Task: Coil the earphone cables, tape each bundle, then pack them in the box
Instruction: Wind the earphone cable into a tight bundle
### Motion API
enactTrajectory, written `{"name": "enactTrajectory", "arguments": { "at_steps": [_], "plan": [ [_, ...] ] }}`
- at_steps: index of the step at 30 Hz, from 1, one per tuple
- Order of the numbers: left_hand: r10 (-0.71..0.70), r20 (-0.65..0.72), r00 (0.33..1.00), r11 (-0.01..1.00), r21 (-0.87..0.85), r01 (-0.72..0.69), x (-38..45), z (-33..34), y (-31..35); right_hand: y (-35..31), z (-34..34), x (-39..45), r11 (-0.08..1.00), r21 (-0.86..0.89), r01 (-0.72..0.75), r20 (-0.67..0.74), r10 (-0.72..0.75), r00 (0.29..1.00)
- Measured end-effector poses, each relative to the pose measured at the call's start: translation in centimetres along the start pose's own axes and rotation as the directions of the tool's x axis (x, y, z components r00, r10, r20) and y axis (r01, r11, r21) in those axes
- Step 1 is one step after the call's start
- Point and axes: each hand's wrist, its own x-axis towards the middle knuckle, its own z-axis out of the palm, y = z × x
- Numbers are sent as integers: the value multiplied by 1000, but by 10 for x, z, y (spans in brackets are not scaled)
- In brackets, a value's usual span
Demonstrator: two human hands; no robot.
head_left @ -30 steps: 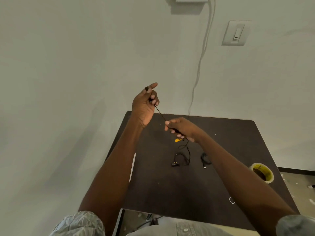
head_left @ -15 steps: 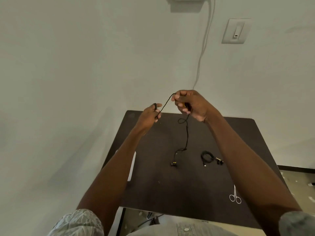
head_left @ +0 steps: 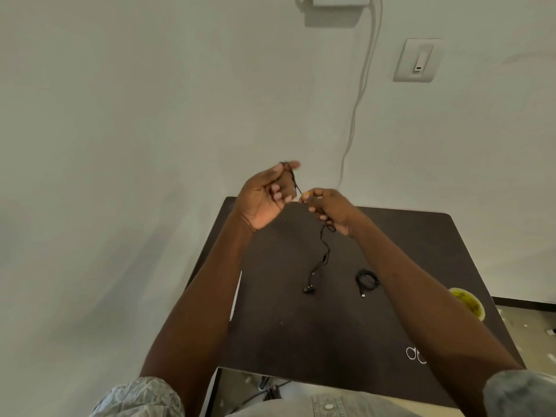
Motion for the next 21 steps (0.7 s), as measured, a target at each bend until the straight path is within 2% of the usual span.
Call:
{"name": "enactTrajectory", "arguments": {
  "at_steps": [2, 4, 5, 7, 9, 12, 17, 21],
  "plan": [
    [180, -165, 970, 980, -48, -191, 7, 1, 5, 12, 13, -6, 1000, -14, -26, 74, 27, 997],
    [300, -361, 883, 950, 23, -313, 13, -5, 8, 18, 21, -16, 999, -14, -37, 169, 39, 985],
    [334, -436, 836, 940, 91, -329, 14, -10, 9, 18, 24, -21, 999, 3, -36, 221, 35, 975],
    [383, -524, 761, 922, 273, -276, 15, -21, 8, 11, 24, -32, 998, 49, -26, 288, 11, 958],
    [419, -541, 729, 867, 477, -145, 13, -32, 2, -4, 21, -40, 996, 91, -4, 300, -24, 954],
    [416, -502, 758, 751, 659, 25, 9, -40, -11, -32, 14, -46, 993, 98, 64, 272, -88, 958],
    [268, -423, 866, 598, 777, 194, 7, -38, -30, -65, 8, -46, 975, -109, 192, 166, -173, 971],
    [103, -413, 905, 568, 771, 287, 6, -37, -33, -80, -6, -41, 954, -238, 185, 140, -155, 978]
  ]
}}
